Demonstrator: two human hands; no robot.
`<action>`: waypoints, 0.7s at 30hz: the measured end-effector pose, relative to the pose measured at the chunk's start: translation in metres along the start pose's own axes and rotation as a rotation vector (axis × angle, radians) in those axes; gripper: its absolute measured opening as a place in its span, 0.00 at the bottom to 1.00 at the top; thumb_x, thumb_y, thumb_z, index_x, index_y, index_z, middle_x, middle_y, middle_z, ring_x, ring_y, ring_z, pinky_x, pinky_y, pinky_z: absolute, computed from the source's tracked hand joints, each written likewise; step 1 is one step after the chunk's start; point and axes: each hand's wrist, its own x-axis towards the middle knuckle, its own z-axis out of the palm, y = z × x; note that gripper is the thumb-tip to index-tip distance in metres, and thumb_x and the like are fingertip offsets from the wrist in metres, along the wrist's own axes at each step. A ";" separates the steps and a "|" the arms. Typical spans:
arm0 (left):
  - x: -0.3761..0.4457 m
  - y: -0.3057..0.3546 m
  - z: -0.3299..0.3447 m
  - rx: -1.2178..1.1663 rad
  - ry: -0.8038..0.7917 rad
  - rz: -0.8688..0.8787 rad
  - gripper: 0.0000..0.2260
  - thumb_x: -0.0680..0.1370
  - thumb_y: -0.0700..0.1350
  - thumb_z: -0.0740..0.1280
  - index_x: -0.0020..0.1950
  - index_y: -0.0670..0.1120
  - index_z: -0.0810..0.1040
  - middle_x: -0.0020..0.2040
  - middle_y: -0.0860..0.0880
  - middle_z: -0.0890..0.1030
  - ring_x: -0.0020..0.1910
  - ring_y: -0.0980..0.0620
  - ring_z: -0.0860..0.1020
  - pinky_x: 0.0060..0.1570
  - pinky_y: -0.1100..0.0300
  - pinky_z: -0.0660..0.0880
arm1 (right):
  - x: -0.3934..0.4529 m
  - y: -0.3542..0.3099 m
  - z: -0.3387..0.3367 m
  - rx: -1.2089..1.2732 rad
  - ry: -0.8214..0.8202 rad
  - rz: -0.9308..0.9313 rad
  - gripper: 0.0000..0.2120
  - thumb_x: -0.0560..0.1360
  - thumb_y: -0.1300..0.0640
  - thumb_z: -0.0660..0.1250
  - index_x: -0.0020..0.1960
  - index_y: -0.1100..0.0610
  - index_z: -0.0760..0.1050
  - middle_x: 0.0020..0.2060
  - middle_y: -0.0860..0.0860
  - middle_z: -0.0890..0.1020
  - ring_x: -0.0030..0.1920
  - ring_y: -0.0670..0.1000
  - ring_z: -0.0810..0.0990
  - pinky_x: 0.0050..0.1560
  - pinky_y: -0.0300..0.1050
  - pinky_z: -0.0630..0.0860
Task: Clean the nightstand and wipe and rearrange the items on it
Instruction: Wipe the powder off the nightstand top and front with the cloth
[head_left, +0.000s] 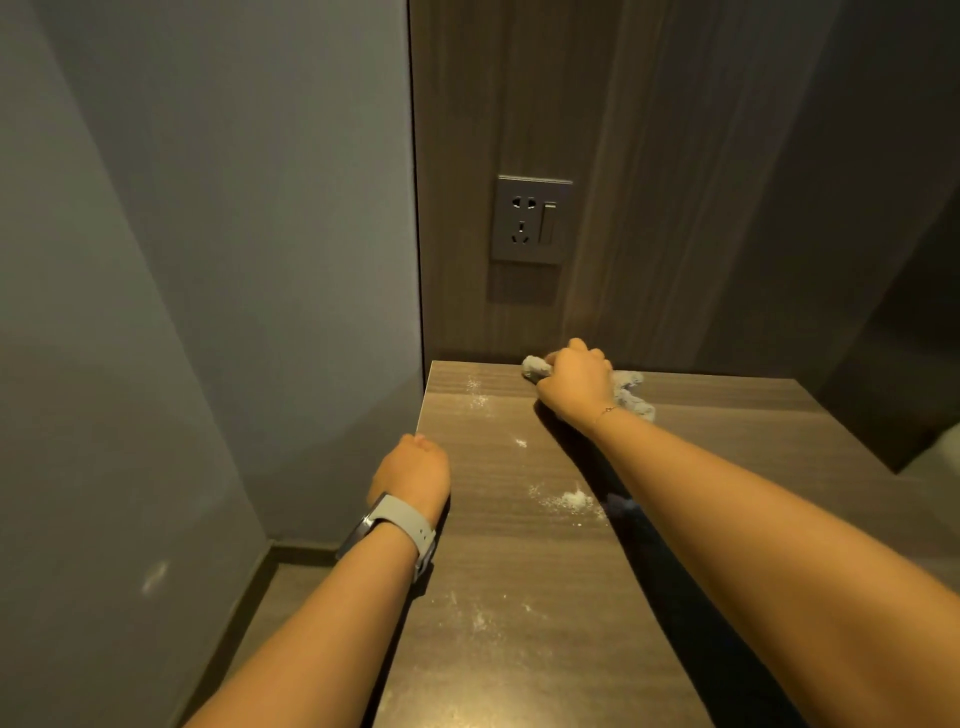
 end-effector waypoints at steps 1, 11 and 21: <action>-0.001 0.001 -0.001 0.002 0.002 -0.005 0.19 0.83 0.46 0.46 0.63 0.39 0.72 0.61 0.38 0.76 0.58 0.39 0.74 0.54 0.51 0.70 | -0.001 -0.009 0.001 0.007 -0.017 -0.049 0.15 0.76 0.56 0.63 0.61 0.55 0.78 0.58 0.56 0.73 0.58 0.60 0.70 0.62 0.53 0.69; -0.013 0.009 -0.012 -0.147 -0.047 -0.075 0.19 0.84 0.44 0.48 0.63 0.36 0.73 0.64 0.36 0.74 0.61 0.38 0.73 0.54 0.54 0.68 | -0.024 -0.027 0.002 0.051 -0.197 -0.423 0.16 0.77 0.60 0.60 0.63 0.55 0.77 0.54 0.54 0.72 0.56 0.57 0.70 0.56 0.49 0.69; -0.051 -0.033 -0.040 -0.690 -0.417 0.054 0.09 0.83 0.51 0.55 0.57 0.55 0.74 0.54 0.55 0.78 0.54 0.54 0.76 0.52 0.58 0.73 | -0.060 -0.023 -0.056 0.405 -0.623 -0.374 0.05 0.78 0.58 0.63 0.48 0.55 0.79 0.47 0.52 0.77 0.45 0.47 0.75 0.49 0.45 0.72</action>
